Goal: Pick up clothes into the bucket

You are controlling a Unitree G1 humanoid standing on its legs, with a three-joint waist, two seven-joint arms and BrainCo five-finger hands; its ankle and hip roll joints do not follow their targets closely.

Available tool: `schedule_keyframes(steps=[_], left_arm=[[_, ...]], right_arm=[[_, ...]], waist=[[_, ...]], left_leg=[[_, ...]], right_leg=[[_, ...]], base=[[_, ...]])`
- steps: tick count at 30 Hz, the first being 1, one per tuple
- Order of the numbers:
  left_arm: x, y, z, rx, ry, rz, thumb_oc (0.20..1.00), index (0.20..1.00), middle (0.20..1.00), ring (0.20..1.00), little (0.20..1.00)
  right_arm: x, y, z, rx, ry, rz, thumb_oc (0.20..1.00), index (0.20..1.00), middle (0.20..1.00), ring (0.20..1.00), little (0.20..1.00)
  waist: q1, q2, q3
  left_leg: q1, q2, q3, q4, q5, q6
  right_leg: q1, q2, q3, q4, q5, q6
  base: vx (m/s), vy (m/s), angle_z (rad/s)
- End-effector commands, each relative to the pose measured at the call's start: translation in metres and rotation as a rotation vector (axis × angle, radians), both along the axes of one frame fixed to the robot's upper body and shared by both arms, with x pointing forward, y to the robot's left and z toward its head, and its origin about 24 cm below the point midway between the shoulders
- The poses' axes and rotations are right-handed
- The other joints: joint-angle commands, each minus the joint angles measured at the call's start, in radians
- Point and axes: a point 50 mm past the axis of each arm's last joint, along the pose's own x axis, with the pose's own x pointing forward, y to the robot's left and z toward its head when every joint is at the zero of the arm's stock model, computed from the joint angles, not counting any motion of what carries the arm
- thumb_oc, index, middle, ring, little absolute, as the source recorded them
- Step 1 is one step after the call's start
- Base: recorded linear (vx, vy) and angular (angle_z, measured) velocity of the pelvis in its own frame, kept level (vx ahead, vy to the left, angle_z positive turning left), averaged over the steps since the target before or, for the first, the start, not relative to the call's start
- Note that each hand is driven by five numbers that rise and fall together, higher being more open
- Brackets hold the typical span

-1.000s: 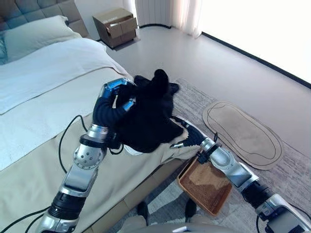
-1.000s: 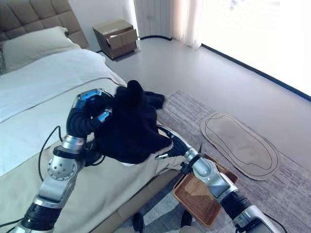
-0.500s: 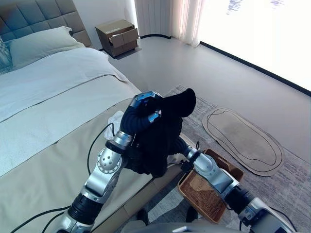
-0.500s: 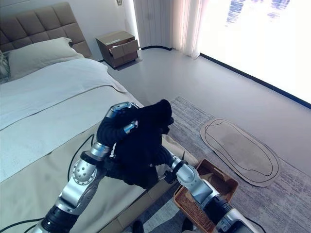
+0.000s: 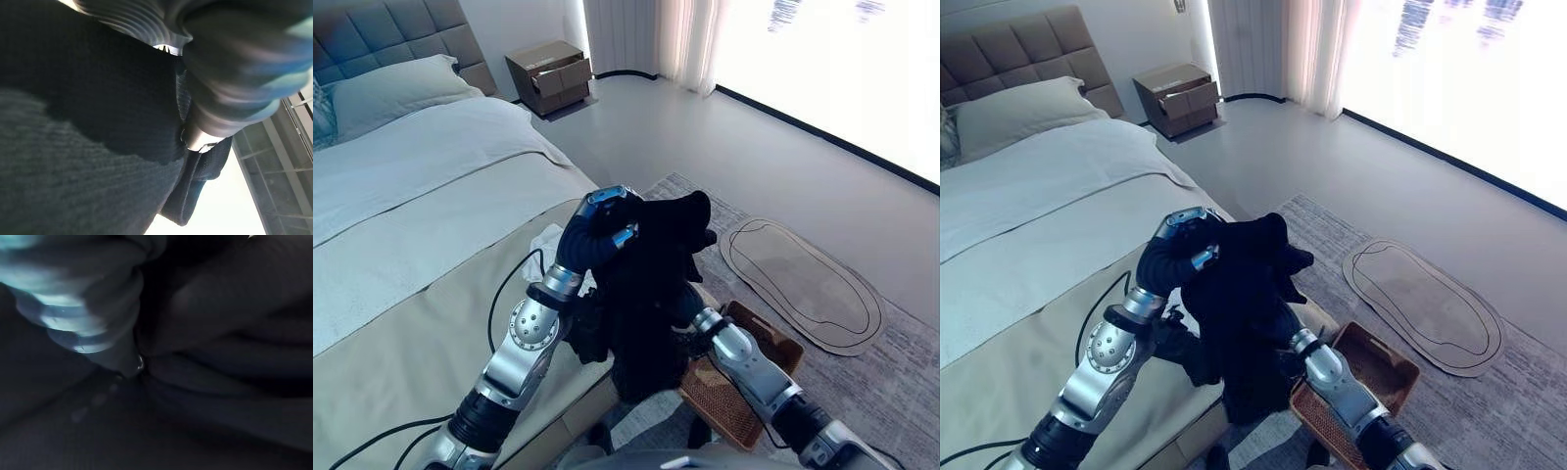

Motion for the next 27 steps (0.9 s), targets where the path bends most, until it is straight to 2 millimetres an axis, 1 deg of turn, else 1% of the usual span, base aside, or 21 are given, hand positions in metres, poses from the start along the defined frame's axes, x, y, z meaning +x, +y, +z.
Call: schedule_keyframes(steps=[1, 3, 4, 5, 6, 7, 8, 9, 10, 11, 12, 13, 17, 19, 22, 27], left_arm=[[0.002, 0.012, 0.03, -0.084, -0.143, 0.052, 0.2, 0.2, 0.2, 0.2, 0.2], [0.003, 0.019, 0.025, -0.079, -0.122, 0.094, 0.2, 0.2, 0.2, 0.2, 0.2], [0.003, 0.024, 0.02, -0.101, -0.103, 0.119, 0.2, 0.2, 0.2, 0.2, 0.2], [0.001, 0.034, 0.015, -0.074, -0.087, 0.16, 0.2, 0.2, 0.2, 0.2, 0.2], [0.001, 0.038, 0.012, -0.11, -0.061, 0.172, 0.2, 0.2, 0.2, 0.2, 0.2], [0.0, 0.043, 0.003, -0.113, -0.022, 0.197, 0.2, 0.2, 0.2, 0.2, 0.2], [0.001, 0.049, -0.011, -0.123, 0.047, 0.212, 0.2, 0.2, 0.2, 0.2, 0.2], [0.001, 0.05, -0.019, -0.123, 0.076, 0.221, 0.2, 0.2, 0.2, 0.2, 0.2], [0.004, 0.052, -0.04, -0.093, 0.164, 0.241, 0.2, 0.2, 0.2, 0.2, 0.2], [0.004, 0.052, -0.04, -0.093, 0.163, 0.24, 0.649, 0.649, 0.649, 0.649, 0.649], [0.004, 0.055, -0.052, -0.08, 0.218, 0.258, 0.853, 0.853, 0.853, 0.853, 0.853], [0.002, 0.057, -0.06, -0.065, 0.248, 0.267, 1.0, 1.0, 1.0, 1.0, 1.0], [-0.007, 0.069, -0.086, -0.025, 0.36, 0.302, 1.0, 1.0, 1.0, 1.0, 1.0], [-0.013, 0.076, -0.098, -0.013, 0.411, 0.329, 1.0, 1.0, 1.0, 1.0, 1.0], [-0.021, 0.086, -0.109, 0.004, 0.456, 0.374, 1.0, 1.0, 1.0, 1.0, 1.0], [-0.031, 0.098, -0.118, 0.038, 0.494, 0.426, 1.0, 1.0, 1.0, 1.0, 1.0]], right_arm=[[0.006, 0.003, 0.031, 0.186, -0.109, -0.066, 0.2, 0.2, 0.2, 0.2, 0.2], [0.004, -0.006, 0.034, 0.259, -0.097, -0.123, 0.2, 0.2, 0.2, 0.2, 0.2], [0.005, -0.028, 0.034, 0.074, -0.219, -0.204, 0.2, 0.2, 0.2, 0.2, 0.2], [0.003, -0.048, -0.001, 0.041, -0.024, -0.343, 0.2, 0.2, 0.2, 0.2, 0.2], [0.002, -0.044, 0.025, 0.428, -0.032, -0.255, 0.2, 0.2, 0.2, 0.2, 0.2], [-0.003, -0.057, 0.021, 0.398, -0.042, -0.326, 0.2, 0.2, 0.2, 0.2, 0.2], [-0.009, -0.068, 0.021, 0.478, -0.044, -0.391, 0.2, 0.2, 0.2, 0.2, 0.2], [-0.012, -0.075, 0.017, 0.519, -0.033, -0.43, 0.2, 0.2, 0.2, 0.2, 0.2], [-0.012, -0.082, 0.017, 0.624, -0.044, -0.5, 0.2, 0.2, 0.2, 0.2, 0.2], [-0.012, -0.082, 0.017, 0.625, -0.043, -0.5, 0.2, 0.2, 0.2, 0.2, 0.2], [-0.013, -0.086, 0.021, 0.673, -0.068, -0.519, 0.2, 0.2, 0.2, 0.2, 0.2], [-0.014, -0.087, 0.022, 0.694, -0.072, -0.523, 0.2, 0.2, 0.2, 0.2, 0.2], [-0.015, -0.101, 0.039, 0.723, -0.166, -0.558, 0.2, 0.2, 0.2, 0.2, 0.2], [-0.016, -0.112, 0.05, 0.714, -0.232, -0.585, 0.2, 0.2, 0.2, 0.2, 0.2], [-0.02, -0.13, 0.063, 0.728, -0.322, -0.649, 0.2, 0.2, 0.2, 0.2, 0.2], [-0.027, -0.157, 0.081, 0.726, -0.451, -0.758, 0.2, 0.2, 0.2, 0.2, 0.2]], waist=[[-0.024, -0.057, -0.037], [-0.028, -0.057, -0.037], [-0.025, -0.055, -0.036], [-0.026, -0.06, -0.037], [-0.026, -0.06, -0.035], [-0.028, -0.06, -0.037], [-0.033, -0.06, -0.038], [-0.037, -0.06, -0.038], [-0.041, -0.06, -0.042], [-0.04, -0.06, -0.042], [-0.042, -0.06, -0.043], [-0.042, -0.06, -0.044], [-0.04, -0.062, -0.048], [-0.039, -0.062, -0.05], [-0.037, -0.062, -0.052], [-0.033, -0.064, -0.057]], left_leg=[[-0.042, 0.022, -0.017, 0.043, -0.024, -0.001], [-0.039, 0.022, -0.016, 0.044, -0.025, -0.001], [-0.034, 0.024, -0.016, 0.044, -0.029, -0.002], [-0.036, 0.024, -0.014, 0.042, -0.025, -0.003], [-0.034, 0.025, -0.015, 0.043, -0.026, -0.003], [-0.036, 0.024, -0.015, 0.041, -0.023, -0.003], [-0.036, 0.024, -0.014, 0.039, -0.022, -0.003], [-0.036, 0.024, -0.014, 0.039, -0.022, -0.002], [-0.034, 0.024, -0.013, 0.038, -0.023, -0.002], [-0.033, 0.024, -0.012, 0.038, -0.024, -0.002], [-0.032, 0.024, -0.012, 0.038, -0.024, -0.002], [-0.031, 0.024, -0.011, 0.038, -0.025, -0.001], [-0.027, 0.026, -0.008, 0.038, -0.028, 0.0], [-0.025, 0.026, -0.007, 0.037, -0.029, 0.0], [-0.024, 0.025, -0.007, 0.036, -0.03, -0.001], [-0.02, 0.025, -0.009, 0.032, -0.03, -0.002]], right_leg=[[-0.033, -0.091, 0.022, 0.037, 0.029, 0.09], [-0.031, -0.09, 0.021, 0.038, 0.027, 0.089], [-0.024, -0.089, 0.017, 0.039, 0.021, 0.09], [-0.027, -0.088, 0.019, 0.036, 0.026, 0.09], [-0.026, -0.087, 0.021, 0.037, 0.025, 0.09], [-0.03, -0.088, 0.02, 0.037, 0.026, 0.09], [-0.031, -0.088, 0.022, 0.037, 0.026, 0.09], [-0.031, -0.088, 0.021, 0.038, 0.025, 0.09], [-0.029, -0.088, 0.022, 0.038, 0.024, 0.089], [-0.029, -0.088, 0.023, 0.038, 0.024, 0.089], [-0.028, -0.088, 0.023, 0.039, 0.023, 0.089], [-0.027, -0.087, 0.023, 0.039, 0.023, 0.089], [-0.025, -0.086, 0.028, 0.039, 0.022, 0.088], [-0.024, -0.085, 0.027, 0.039, 0.021, 0.088], [-0.024, -0.085, 0.027, 0.039, 0.02, 0.088], [-0.021, -0.083, 0.025, 0.037, 0.02, 0.09]], base=[[0.0, 0.0, 0.0], [0.02, -0.001, 0.0], [0.0, 0.0, 0.0], [0.0, 0.0, 0.0], [0.0, 0.0, 0.0], [0.0, 0.0, 0.0], [0.0, -0.006, -0.03], [0.01, -0.006, -0.05], [0.02, -0.004, -0.03], [0.0, 0.0, 0.0], [0.0, 0.0, 0.0], [0.02, -0.004, -0.04], [0.0, -0.001, -0.01], [0.0, 0.0, -0.02], [0.0, 0.001, -0.01], [0.0, 0.0, 0.0]])
